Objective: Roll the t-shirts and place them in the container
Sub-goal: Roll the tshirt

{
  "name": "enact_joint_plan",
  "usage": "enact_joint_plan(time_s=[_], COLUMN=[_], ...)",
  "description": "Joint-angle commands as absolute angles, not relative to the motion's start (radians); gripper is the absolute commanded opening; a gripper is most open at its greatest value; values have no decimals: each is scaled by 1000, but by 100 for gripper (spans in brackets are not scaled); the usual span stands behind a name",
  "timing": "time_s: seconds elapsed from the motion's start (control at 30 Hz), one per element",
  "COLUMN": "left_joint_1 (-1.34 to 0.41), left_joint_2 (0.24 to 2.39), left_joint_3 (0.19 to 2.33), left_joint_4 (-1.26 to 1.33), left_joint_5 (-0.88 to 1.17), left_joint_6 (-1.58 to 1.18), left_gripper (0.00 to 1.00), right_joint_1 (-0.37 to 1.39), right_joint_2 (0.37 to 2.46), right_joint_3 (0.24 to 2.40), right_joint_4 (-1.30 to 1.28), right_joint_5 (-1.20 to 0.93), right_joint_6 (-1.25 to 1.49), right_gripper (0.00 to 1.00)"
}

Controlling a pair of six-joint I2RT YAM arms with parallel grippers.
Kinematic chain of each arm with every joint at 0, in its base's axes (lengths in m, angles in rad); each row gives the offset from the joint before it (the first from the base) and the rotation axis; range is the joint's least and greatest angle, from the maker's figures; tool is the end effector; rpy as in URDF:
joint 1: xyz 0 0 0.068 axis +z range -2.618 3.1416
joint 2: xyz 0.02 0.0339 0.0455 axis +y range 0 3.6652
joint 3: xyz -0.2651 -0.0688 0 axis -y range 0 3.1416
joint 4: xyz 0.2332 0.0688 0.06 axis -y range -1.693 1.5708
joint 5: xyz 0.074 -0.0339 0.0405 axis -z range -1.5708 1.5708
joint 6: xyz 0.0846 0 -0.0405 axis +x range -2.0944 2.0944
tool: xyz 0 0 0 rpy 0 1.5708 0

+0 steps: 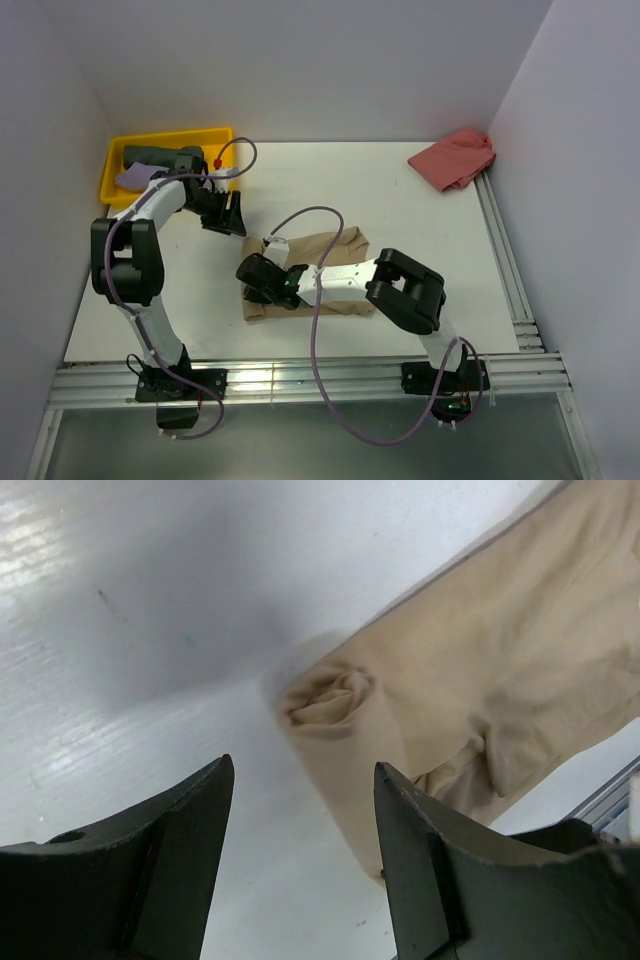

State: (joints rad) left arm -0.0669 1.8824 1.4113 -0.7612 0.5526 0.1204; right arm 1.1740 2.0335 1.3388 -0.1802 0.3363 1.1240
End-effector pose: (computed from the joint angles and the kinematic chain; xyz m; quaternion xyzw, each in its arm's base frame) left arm 0.3810 -0.0700 0.1757 0.1344 0.9399 -0.2645 0.1692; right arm 0.2014 0.4084 0.1294 0.0339 0.9280 0.2423 0.2812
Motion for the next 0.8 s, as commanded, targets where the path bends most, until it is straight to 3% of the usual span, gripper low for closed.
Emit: enact_joint_plan(time_s=[0.0,0.13,0.53,0.77], left_joint_1=[-57,-48,-48,-60], left_joint_2=[1809,1790,1799,1815], left_joint_3=[1390,1348,1258,1233], left_joint_4=[-769,-752,-698,-683], left_joint_5=[584,584,600,621], left_joint_6=[161,163,155,138], left_gripper=[63,63,63,61], right_joint_1=[1161,1131,1101,1095], right_joint_2=[2005,1997,2011,2011], right_joint_3=[1253,1134,1040,1014], right_joint_4=[141,345,331,321], right_joint_5=[137,68,54,49], right_joint_6=[1134,1209,1359,1404], right_gripper=[18,17,20,39])
